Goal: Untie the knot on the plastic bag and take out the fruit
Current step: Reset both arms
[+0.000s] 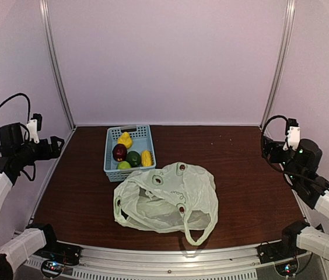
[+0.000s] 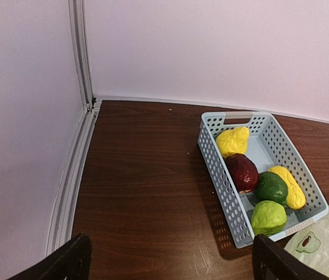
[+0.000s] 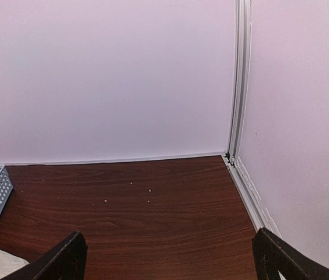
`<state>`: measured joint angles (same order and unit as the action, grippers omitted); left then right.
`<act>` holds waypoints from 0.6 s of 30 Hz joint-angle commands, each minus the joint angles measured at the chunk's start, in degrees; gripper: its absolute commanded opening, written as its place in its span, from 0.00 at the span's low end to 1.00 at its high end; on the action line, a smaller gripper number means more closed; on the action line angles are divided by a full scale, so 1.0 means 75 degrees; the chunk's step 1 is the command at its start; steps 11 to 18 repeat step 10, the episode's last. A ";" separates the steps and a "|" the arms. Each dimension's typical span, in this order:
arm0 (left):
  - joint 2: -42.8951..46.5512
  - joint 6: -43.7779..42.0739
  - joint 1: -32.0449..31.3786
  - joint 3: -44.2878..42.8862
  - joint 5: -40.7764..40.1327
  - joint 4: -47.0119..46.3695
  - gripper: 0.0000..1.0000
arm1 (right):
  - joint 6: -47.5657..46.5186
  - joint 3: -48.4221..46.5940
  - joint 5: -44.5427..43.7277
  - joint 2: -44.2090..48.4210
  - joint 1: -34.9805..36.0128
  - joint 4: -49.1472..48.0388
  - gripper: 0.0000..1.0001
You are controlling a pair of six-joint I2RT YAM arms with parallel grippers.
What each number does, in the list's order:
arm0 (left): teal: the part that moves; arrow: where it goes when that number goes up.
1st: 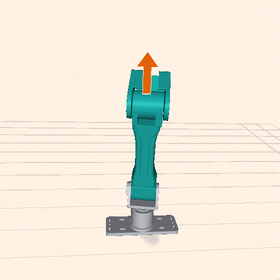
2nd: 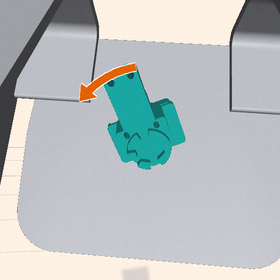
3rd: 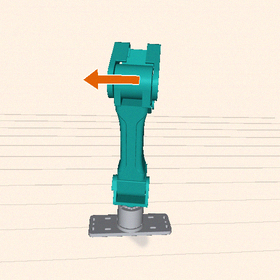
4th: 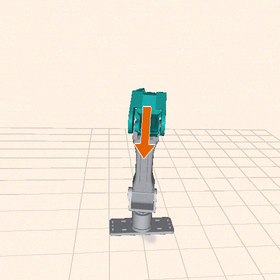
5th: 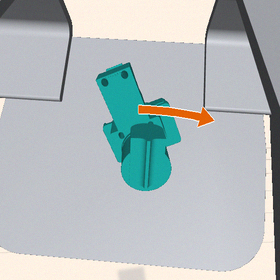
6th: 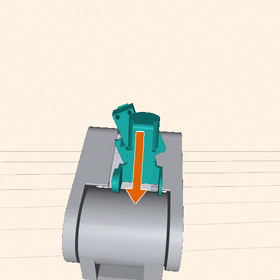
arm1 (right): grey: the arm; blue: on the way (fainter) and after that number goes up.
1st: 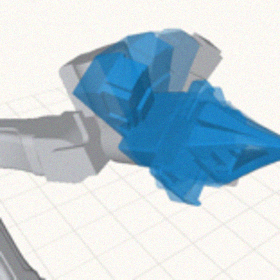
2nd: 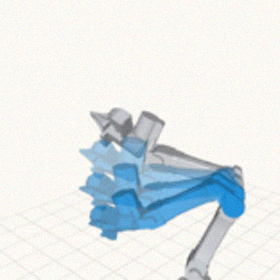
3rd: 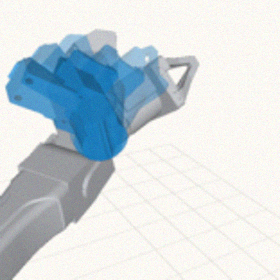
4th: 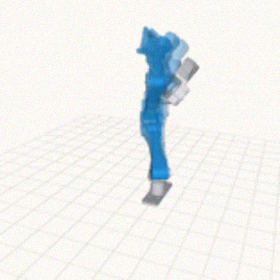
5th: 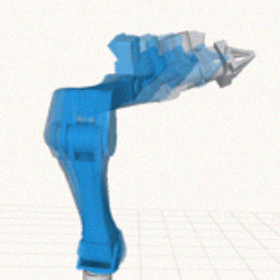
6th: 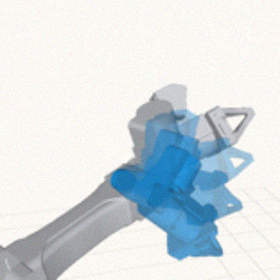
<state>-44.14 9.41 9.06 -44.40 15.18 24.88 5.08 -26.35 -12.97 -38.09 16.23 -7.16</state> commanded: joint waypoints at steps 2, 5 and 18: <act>0.0056 -0.0118 0.0048 0.0048 -0.0070 -0.0212 0.97 | -0.0052 0.0056 -0.0147 0.0002 -0.0041 -0.0070 0.99; 0.0072 -0.0118 0.0049 0.0042 -0.0137 -0.0213 0.97 | -0.0021 0.0069 -0.0137 -0.0026 -0.0036 -0.0088 0.99; 0.0021 -0.0118 0.0046 0.0027 -0.0064 -0.0212 0.97 | 0.0005 0.0129 -0.0144 -0.0013 -0.0043 -0.0121 0.99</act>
